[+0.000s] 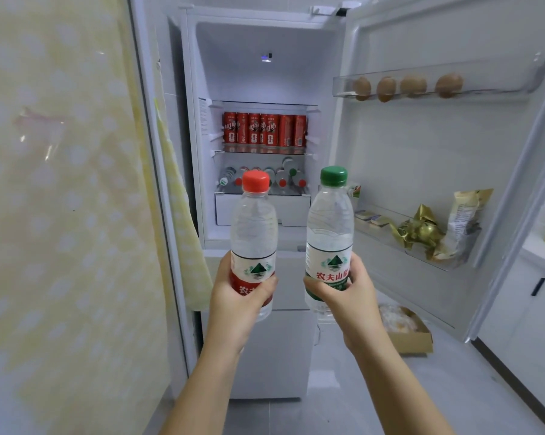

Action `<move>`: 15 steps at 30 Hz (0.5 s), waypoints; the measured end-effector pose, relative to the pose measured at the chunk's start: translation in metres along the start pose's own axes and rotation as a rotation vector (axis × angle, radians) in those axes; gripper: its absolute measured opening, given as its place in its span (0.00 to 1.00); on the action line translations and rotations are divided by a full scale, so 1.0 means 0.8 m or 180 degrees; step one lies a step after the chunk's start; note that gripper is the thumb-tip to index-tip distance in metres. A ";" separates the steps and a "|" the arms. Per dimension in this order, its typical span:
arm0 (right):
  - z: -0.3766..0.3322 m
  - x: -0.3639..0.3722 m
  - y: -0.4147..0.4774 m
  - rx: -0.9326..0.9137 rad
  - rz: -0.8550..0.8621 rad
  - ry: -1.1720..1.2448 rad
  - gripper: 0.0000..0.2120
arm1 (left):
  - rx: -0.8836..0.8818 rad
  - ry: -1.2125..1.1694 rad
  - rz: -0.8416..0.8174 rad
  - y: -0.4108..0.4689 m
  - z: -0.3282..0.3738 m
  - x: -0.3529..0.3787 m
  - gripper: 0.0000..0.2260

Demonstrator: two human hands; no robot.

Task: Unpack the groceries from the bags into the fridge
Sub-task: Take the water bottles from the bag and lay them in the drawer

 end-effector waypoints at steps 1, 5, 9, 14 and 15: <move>0.007 0.007 0.015 0.0018 0.0020 0.0006 0.27 | -0.0016 -0.0025 -0.0018 0.017 -0.007 0.002 0.21; 0.027 0.031 0.078 0.0060 0.0119 -0.0016 0.27 | -0.0021 -0.0078 -0.0123 0.086 -0.028 0.009 0.21; 0.041 0.053 0.131 0.0046 0.0227 -0.0070 0.28 | -0.0025 -0.0062 -0.0220 0.150 -0.043 0.014 0.22; 0.064 0.075 0.180 0.0077 0.0338 -0.0105 0.26 | -0.0049 -0.0036 -0.0300 0.209 -0.070 0.018 0.21; 0.070 0.079 0.188 0.0092 0.0345 -0.0104 0.26 | -0.0068 -0.0050 -0.0309 0.217 -0.076 0.018 0.21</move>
Point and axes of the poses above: each hand's wrist, its own y-axis towards the middle knuckle, its own x-axis out of the palm, z = x × y, the point moved 7 cm from there along y, towards the middle knuckle, and after that the axes turned 4 degrees about -y, right-handed, at the moved point
